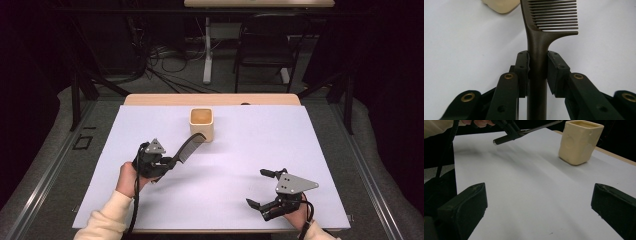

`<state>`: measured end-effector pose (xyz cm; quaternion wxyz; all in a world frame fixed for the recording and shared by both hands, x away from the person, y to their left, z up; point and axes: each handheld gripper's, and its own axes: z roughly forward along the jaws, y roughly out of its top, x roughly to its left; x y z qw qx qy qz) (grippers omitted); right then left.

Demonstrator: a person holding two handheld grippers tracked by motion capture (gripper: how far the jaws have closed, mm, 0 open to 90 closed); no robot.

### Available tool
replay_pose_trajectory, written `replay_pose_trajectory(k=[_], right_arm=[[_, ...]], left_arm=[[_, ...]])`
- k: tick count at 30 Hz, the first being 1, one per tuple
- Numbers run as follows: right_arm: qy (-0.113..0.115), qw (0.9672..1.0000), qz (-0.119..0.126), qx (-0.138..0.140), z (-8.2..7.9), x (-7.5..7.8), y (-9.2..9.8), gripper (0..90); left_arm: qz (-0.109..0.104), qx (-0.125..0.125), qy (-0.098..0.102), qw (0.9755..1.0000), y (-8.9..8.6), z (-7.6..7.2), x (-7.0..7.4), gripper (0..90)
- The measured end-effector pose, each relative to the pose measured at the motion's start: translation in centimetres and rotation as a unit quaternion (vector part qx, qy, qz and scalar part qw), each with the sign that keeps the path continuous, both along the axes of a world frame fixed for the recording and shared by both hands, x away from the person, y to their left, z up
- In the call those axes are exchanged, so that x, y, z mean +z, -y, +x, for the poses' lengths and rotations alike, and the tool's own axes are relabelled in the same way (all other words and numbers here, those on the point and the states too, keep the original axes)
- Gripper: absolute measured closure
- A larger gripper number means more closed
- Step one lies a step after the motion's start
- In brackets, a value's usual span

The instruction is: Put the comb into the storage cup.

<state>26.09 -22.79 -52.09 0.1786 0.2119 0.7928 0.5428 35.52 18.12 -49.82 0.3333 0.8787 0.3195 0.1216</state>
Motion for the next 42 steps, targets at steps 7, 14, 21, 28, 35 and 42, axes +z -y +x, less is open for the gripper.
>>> replay_pose_trajectory(k=[7, 14, 21, 28, 35, 42], right_arm=[[0.0, 1.0, 0.0, 0.0, 0.0, 0.0, 0.0, 0.0], [0.0, 1.0, -0.001, 0.0, 0.0, 0.0, 0.0, 0.0], [0.001, 1.0, 0.0, 0.001, 0.0, 0.0, 0.0, 0.0], [0.001, 1.0, -0.001, 0.0, 0.0, 0.0, 0.0, 0.0], [0.001, 1.0, -0.001, 0.001, 0.0, 0.0, 0.0, 0.0], [0.0, 1.0, -0.002, 0.002, 0.0, 0.0, 0.0, 0.0]], left_arm=[[-0.001, 0.007, 0.004, 1.0, -0.3, 0.1, 0.0, 72.0], [-0.007, 0.018, 0.008, 0.9998, -0.6, 0.3, -0.1, 72.0], [-0.009, 0.027, 0.014, 0.9995, -0.9, 0.4, 0.0, 72.0], [-0.014, 0.036, 0.017, 0.9991, -1.3, 0.6, -0.1, 72.0], [-0.017, 0.044, 0.024, 0.9986, -1.6, 0.7, 0.0, 72.0], [-0.017, 0.051, 0.029, 0.9982, -1.8, 0.8, 0.0, 72.0]])
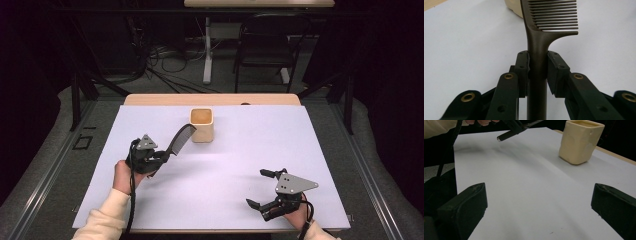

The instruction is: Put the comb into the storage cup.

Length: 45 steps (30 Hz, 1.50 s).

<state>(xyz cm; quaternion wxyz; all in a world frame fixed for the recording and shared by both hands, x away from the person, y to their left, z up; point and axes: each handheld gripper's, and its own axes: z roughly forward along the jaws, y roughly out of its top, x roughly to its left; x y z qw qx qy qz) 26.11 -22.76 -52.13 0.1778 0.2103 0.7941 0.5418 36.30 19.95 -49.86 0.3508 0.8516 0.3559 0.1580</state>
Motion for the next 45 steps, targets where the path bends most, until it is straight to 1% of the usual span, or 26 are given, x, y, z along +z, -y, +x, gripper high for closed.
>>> replay_pose_trajectory(k=[6, 19, 30, 36, 41, 45], right_arm=[[0.0, 1.0, 0.0, 0.0, 0.0, 0.0, 0.0, 0.0], [-0.003, 1.0, 0.003, 0.002, 0.0, 0.0, 0.0, 0.0], [-0.004, 1.0, 0.002, 0.0, 0.1, -0.1, 0.0, 0.0], [-0.004, 1.0, 0.002, 0.0, 0.1, -0.1, 0.0, 0.0], [-0.004, 1.0, 0.0, 0.0, 0.1, -0.1, -0.1, 0.0], [-0.004, 1.0, 0.0, 0.0, 0.1, -0.1, -0.1, 0.0]], left_arm=[[-0.002, 0.008, 0.004, 1.0, -0.2, 0.2, 0.0, 72.0], [-0.016, 0.03, 0.015, 0.9993, -0.8, 0.8, -0.4, 72.0], [-0.028, 0.036, 0.025, 0.9987, -1.2, 1.4, -0.7, 72.0], [-0.033, 0.04, 0.032, 0.9982, -1.2, 1.5, -0.6, 72.1], [-0.036, 0.044, 0.042, 0.9975, -1.1, 1.6, -0.4, 72.1], [-0.038, 0.044, 0.044, 0.9973, -1.0, 1.8, -0.4, 72.1]])
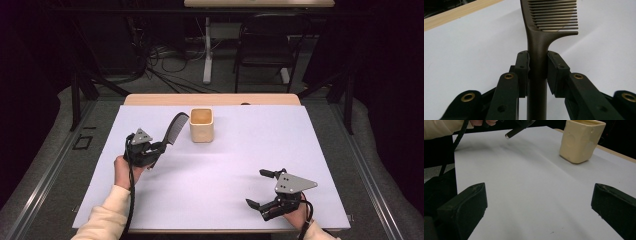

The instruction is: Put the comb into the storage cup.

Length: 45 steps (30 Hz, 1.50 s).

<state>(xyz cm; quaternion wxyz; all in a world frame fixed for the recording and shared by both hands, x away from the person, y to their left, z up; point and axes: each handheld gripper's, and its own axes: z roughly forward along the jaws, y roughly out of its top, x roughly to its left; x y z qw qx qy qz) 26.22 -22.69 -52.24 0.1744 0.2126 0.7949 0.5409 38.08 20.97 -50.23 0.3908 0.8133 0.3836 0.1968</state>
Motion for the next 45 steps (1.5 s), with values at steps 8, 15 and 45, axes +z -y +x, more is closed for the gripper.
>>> replay_pose_trajectory(k=[8, 15, 45], right_arm=[[0.001, 1.0, -0.001, -0.002, 0.0, 0.0, 0.0, 0.0], [-0.001, 1.0, -0.001, -0.003, 0.0, 0.0, 0.0, 0.0], [0.0, 1.0, 0.0, -0.005, -0.1, 0.0, 0.1, 0.0]], left_arm=[[-0.002, 0.003, 0.008, 1.0, 0.0, 0.3, 0.3, 72.1], [-0.006, 0.007, 0.014, 0.9999, 0.0, 0.7, 0.6, 72.1], [-0.025, 0.013, 0.032, 0.9991, 0.9, 2.4, 2.7, 72.1]])
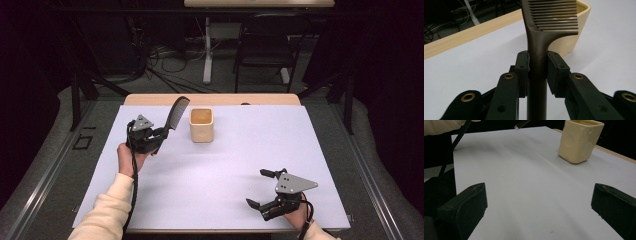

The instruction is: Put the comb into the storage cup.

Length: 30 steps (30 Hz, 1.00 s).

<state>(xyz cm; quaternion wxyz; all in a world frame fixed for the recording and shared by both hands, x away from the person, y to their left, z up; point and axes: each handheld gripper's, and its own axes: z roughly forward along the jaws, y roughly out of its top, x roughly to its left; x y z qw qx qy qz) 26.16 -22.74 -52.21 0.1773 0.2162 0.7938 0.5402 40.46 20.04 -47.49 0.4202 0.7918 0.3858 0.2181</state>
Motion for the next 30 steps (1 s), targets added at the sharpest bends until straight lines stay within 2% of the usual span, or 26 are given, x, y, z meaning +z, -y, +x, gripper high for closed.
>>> replay_pose_trajectory(k=[16, 30], right_arm=[[-0.002, 1.0, 0.0, -0.002, 0.1, 0.0, 0.0, 0.0], [-0.002, 1.0, 0.0, -0.003, 0.0, 0.0, 0.0, 0.0]], left_arm=[[0.001, -0.006, 0.01, 0.9999, 1.3, 1.0, 1.1, 72.1], [-0.008, -0.005, 0.012, 0.9999, 2.1, 2.0, 1.2, 72.0]])
